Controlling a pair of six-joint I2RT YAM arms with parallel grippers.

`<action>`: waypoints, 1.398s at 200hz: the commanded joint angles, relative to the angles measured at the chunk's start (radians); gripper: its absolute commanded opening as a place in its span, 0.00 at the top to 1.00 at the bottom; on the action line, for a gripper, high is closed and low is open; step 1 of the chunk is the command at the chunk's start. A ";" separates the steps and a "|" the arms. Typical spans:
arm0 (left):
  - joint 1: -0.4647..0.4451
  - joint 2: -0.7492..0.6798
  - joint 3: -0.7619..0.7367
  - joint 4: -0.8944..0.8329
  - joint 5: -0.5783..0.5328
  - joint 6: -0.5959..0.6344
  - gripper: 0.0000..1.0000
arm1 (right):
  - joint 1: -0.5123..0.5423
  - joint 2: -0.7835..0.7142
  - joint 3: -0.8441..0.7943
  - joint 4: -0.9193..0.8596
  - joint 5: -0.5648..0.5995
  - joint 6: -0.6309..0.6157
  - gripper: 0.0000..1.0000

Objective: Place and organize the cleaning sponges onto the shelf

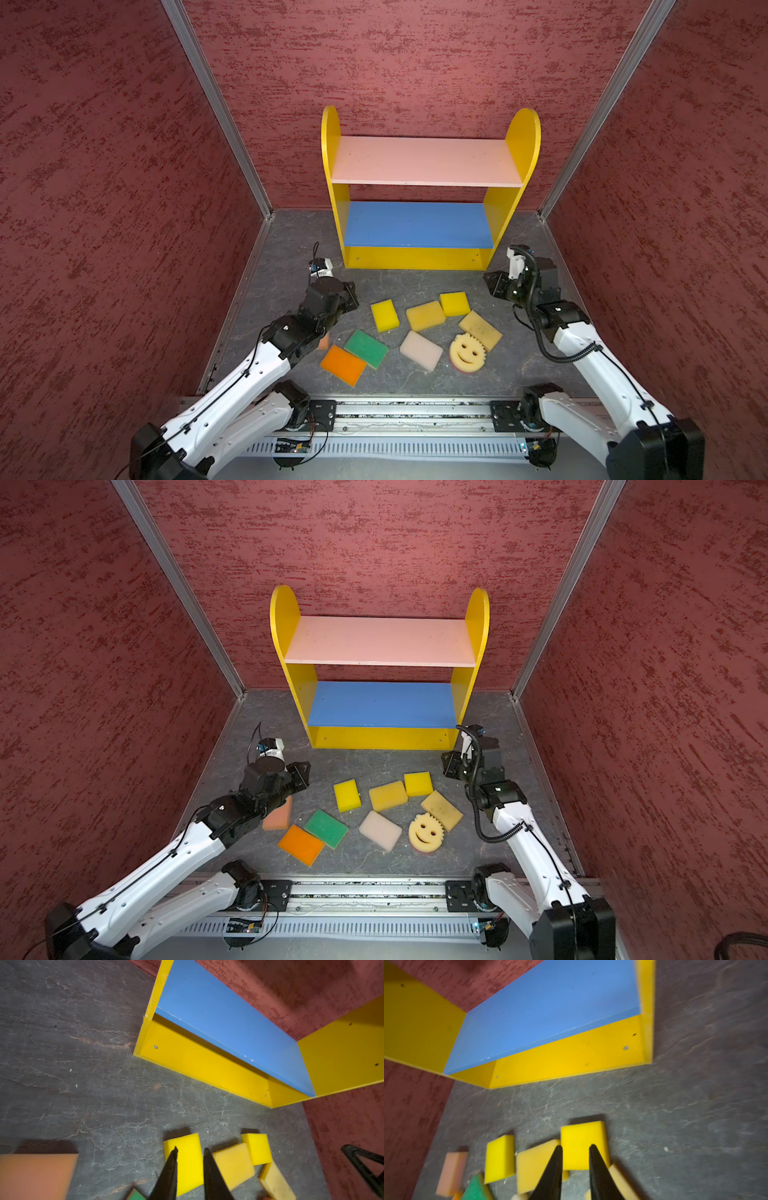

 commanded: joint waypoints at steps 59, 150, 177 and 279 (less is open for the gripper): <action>-0.031 0.165 -0.032 0.061 0.012 -0.054 0.62 | 0.336 0.053 -0.041 -0.082 0.215 0.034 0.69; 0.049 0.246 -0.049 0.126 0.123 0.005 0.60 | 0.682 0.444 0.076 0.192 0.235 0.152 0.70; 0.091 0.211 -0.083 0.118 0.175 0.017 0.62 | 0.752 0.517 0.127 0.219 0.263 0.146 0.70; 0.241 -0.186 -0.231 -0.106 0.158 -0.017 0.52 | 0.901 0.743 0.234 0.287 0.154 0.045 0.53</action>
